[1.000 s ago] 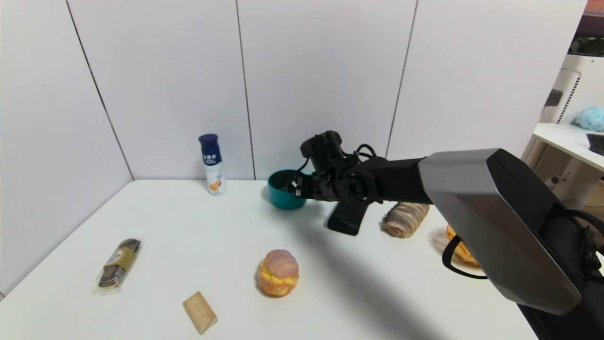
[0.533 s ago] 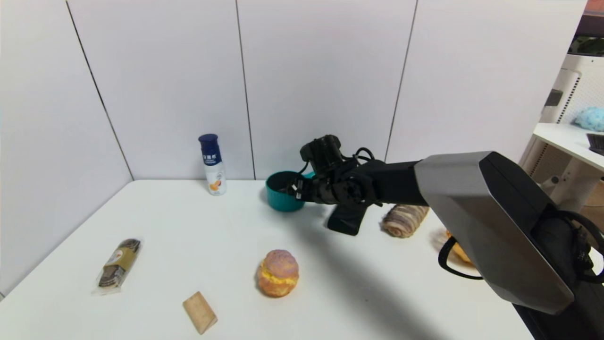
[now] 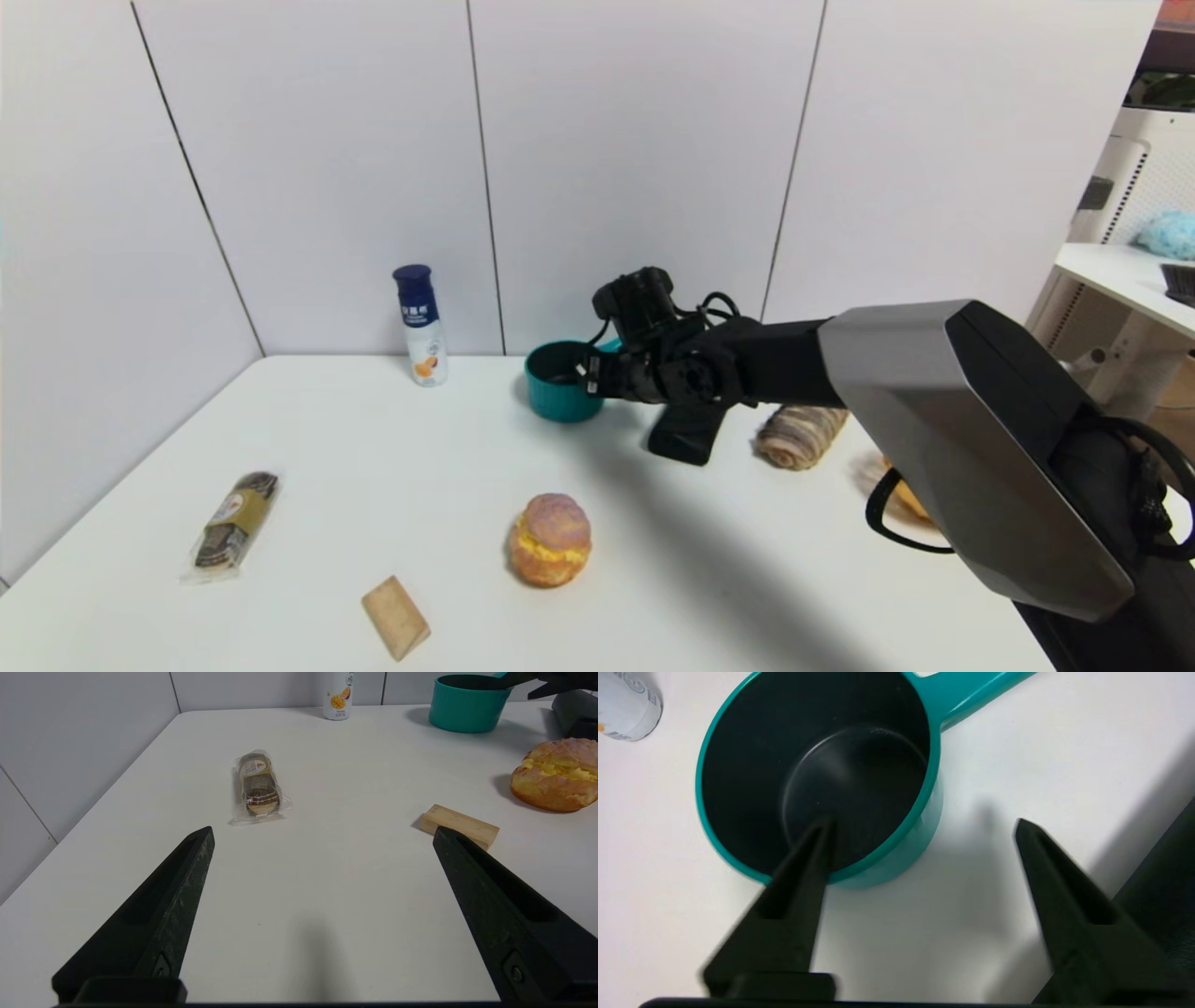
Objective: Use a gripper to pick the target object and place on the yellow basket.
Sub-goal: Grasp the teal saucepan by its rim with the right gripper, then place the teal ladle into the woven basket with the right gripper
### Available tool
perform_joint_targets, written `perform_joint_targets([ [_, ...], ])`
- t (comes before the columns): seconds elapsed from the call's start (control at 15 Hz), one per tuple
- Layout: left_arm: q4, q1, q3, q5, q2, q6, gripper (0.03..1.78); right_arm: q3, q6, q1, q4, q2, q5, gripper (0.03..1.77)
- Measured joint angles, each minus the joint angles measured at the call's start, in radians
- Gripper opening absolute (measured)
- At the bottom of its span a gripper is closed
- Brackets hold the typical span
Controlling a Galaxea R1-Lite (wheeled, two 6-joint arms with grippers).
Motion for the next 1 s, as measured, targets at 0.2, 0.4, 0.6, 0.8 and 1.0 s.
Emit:
perform_joint_targets([
  [0.2, 0.000, 0.000, 0.000, 0.000, 0.000, 0.000, 1.69, -0.001, -0.013, 0.003, 0.000, 0.000, 0.000, 0.84],
  [0.4, 0.001, 0.000, 0.000, 0.000, 0.000, 0.000, 1.69, -0.001, -0.020, 0.004, -0.001, 0.000, 0.003, 0.09],
  [0.6, 0.000, 0.000, 0.000, 0.000, 0.000, 0.000, 1.69, -0.001, -0.020, 0.005, 0.001, -0.001, 0.003, 0.08],
  [0.8, 0.000, 0.000, 0.000, 0.000, 0.000, 0.000, 1.69, 0.000, -0.019, 0.005, 0.007, -0.013, 0.009, 0.08],
  [1.0, 0.000, 0.000, 0.000, 0.000, 0.000, 0.000, 1.69, 0.000, -0.022, -0.003, 0.011, -0.091, 0.031, 0.07],
])
